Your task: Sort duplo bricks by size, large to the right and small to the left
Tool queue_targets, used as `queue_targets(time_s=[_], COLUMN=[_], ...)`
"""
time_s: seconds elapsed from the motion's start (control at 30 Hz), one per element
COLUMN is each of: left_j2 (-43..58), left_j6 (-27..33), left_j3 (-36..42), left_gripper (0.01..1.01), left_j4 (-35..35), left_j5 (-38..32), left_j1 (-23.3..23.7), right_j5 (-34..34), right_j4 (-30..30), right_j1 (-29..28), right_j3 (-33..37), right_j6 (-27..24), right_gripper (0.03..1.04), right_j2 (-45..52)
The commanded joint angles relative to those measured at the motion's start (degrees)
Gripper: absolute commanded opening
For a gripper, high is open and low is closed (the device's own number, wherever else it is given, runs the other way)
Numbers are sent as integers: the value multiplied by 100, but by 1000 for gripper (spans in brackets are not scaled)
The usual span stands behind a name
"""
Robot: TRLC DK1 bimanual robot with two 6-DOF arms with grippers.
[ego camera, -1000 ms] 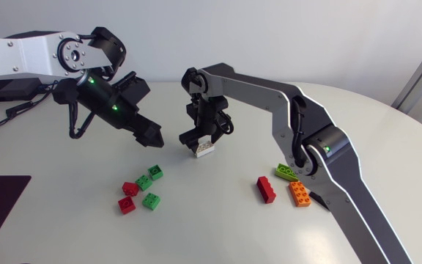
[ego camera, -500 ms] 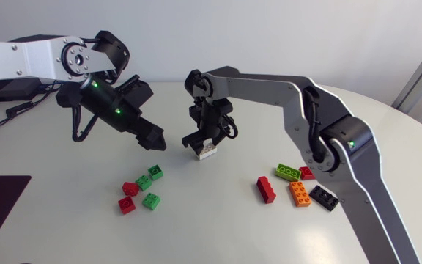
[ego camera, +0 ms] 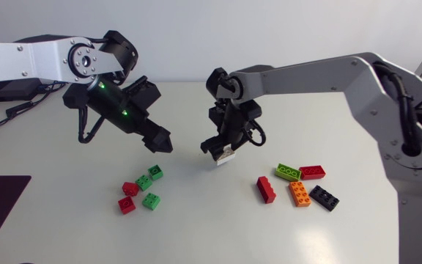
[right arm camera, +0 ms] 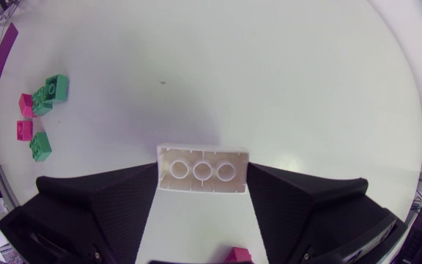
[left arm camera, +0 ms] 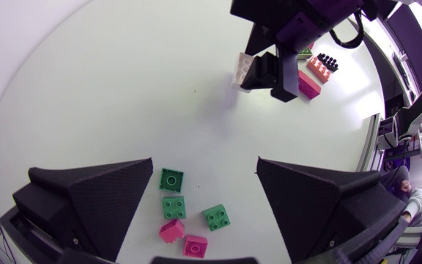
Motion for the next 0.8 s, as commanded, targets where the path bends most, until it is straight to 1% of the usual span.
queue_targets(time_s=[0.0,0.23,0.53,0.77], left_j2=[-51,-51,-113,-157], left_j6=[-104,-227,-306,-306], left_j3=[-145,-162,-329,-391], left_gripper=[989,989,989,989], left_j4=[59,139,235,244], left_j5=[75,75,66,66], left_j1=[-104,-288,-464,-464], right_j5=[51,51,51,51], right_j4=[103,446,780,912], right_j1=[-194,-616,-958,-1222], right_j3=[-513,-1542,-2491,-3194], right_j6=[53,-88,-202,-325], right_gripper=[354,356,356,356], right_j2=[-250,-891,-1428,-1814])
